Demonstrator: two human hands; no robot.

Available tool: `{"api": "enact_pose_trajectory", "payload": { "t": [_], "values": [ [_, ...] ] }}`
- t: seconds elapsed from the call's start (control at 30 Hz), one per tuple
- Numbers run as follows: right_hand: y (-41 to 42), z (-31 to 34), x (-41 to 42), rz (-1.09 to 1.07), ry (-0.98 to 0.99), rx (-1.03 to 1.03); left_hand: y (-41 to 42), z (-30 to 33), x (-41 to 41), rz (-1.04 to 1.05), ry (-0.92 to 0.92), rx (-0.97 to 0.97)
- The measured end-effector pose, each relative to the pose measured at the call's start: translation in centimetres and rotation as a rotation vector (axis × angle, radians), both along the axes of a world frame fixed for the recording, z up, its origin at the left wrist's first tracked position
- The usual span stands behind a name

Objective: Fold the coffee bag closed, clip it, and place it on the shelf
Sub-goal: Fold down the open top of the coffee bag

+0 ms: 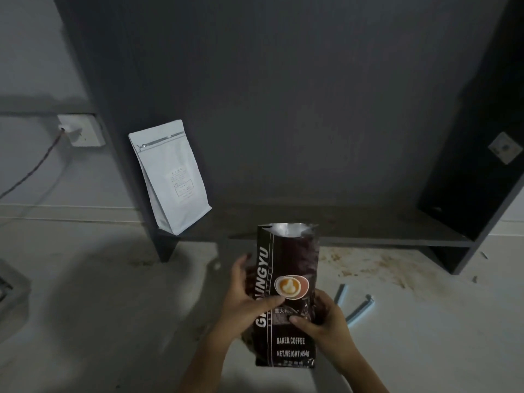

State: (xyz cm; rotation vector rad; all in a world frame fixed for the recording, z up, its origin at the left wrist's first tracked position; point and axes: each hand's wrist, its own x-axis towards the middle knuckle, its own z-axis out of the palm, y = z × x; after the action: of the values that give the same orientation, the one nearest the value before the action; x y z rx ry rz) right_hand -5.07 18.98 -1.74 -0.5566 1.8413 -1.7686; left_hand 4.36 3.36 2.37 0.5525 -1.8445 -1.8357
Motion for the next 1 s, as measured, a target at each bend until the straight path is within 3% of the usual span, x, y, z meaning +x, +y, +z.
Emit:
{"api": "enact_pose_trajectory", "payload": {
  "t": [0.07, 0.2, 0.3, 0.5, 0.7, 0.83, 1.0],
  "values": [
    [0.0, 0.2, -0.3, 0.034, 0.014, 0.014, -0.4, 3.7, -0.3, 0.033, 0.078, -0.291],
    [-0.2, 0.0, -0.3, 0.038, 0.039, 0.025, 0.5, 10.8, -1.4, 0.085, 0.041, -1.172],
    [-0.5, 0.3, -0.2, 0.054, 0.086, 0.040, 1.5, 12.6, -2.9, -0.052, -0.119, -1.492],
    [-0.3, 0.9, -0.3, 0.087, 0.180, 0.060, 1.4, 13.1, -4.1, -0.179, -0.168, -1.421],
    [-0.5, 0.8, -0.4, 0.120, 0.193, 0.040, 2.2, 13.1, -3.1, -0.074, 0.031, -1.514],
    [-0.5, 0.5, -0.3, 0.092, 0.171, 0.016, 2.9, 12.9, -2.7, -0.105, 0.045, -1.538],
    [-0.1, 1.9, -0.4, 0.167, 0.157, -0.018, 3.3, 12.9, -2.9, -0.147, 0.071, -1.326]
  ]
}}
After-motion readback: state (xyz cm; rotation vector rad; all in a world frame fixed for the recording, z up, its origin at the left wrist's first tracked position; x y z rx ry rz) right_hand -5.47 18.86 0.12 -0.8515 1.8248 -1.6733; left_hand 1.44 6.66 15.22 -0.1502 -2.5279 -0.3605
